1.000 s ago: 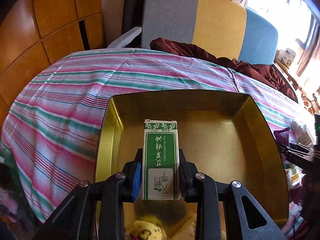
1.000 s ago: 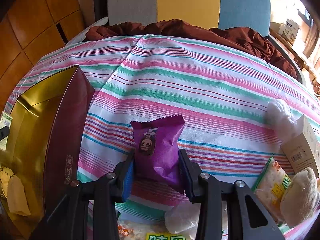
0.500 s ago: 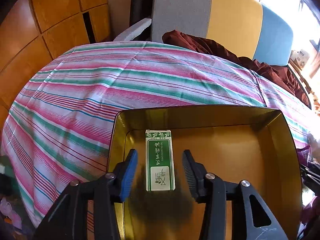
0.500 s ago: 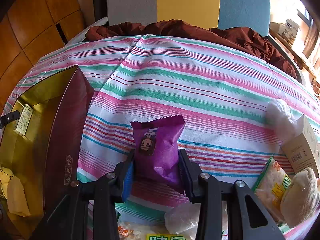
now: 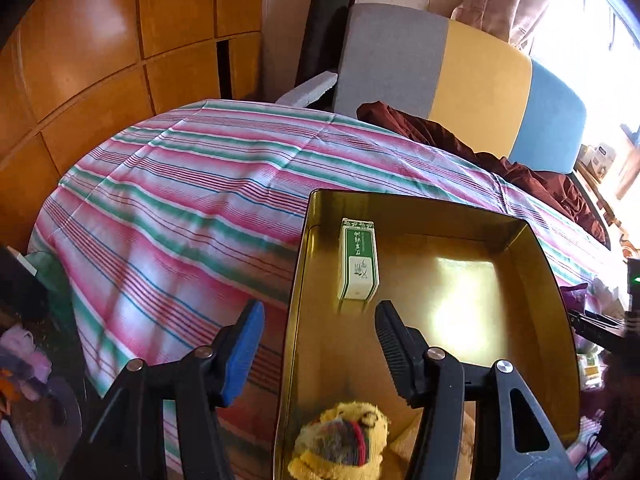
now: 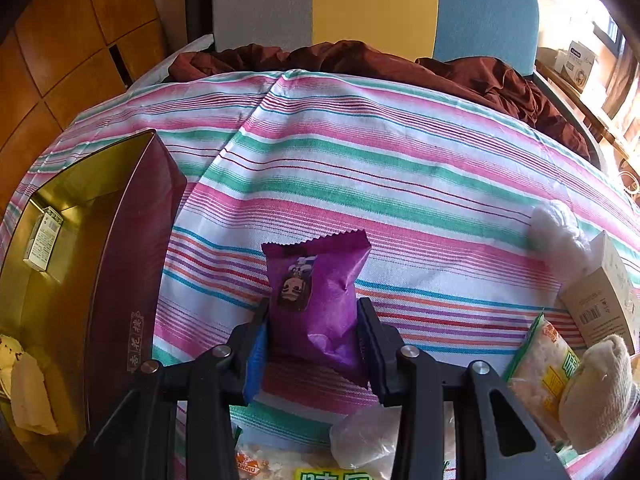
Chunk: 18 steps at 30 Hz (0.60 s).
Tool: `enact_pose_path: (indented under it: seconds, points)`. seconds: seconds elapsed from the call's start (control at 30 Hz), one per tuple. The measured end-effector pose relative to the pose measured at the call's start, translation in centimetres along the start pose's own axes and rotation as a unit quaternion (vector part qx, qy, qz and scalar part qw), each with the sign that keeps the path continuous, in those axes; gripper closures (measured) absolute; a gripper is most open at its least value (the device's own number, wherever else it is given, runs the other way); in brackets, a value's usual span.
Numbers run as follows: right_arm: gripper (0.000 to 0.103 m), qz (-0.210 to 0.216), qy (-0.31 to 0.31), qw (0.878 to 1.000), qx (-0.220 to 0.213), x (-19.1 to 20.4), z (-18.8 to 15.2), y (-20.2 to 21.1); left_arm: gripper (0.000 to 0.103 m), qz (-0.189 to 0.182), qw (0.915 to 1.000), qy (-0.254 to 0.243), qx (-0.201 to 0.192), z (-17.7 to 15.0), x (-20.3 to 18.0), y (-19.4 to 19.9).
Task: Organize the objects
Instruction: 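Carry the purple snack packet over the tray and open the right tool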
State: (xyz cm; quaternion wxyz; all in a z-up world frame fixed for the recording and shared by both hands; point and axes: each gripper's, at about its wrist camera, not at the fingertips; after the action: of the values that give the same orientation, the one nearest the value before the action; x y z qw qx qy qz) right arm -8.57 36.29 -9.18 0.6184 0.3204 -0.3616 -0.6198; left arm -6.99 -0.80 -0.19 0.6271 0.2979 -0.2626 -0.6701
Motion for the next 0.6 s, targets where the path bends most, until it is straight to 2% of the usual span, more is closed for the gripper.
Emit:
enact_pose_path:
  seconds: [0.2,0.6]
  points:
    - [0.062,-0.006,0.002,1.000,-0.006,0.1,-0.2,0.0,0.044,-0.010,0.9999,-0.002,-0.007,-2.5,-0.6,2.5]
    - [0.062,-0.013,-0.006,1.000,-0.016,0.2,-0.3,0.1,0.044,-0.028,0.9991,-0.033,0.000,-5.0,-3.1,4.0]
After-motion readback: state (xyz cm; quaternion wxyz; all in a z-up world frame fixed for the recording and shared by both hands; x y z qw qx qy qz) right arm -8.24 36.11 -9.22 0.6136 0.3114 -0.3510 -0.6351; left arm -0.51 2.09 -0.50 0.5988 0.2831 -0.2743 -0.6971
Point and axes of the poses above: each gripper's, at about its wrist camera, not at the fingertips, and y roughly against the way its jaws point, x to its left, z to its top, and after that the axes turned 4 degrees about -x, right-handed
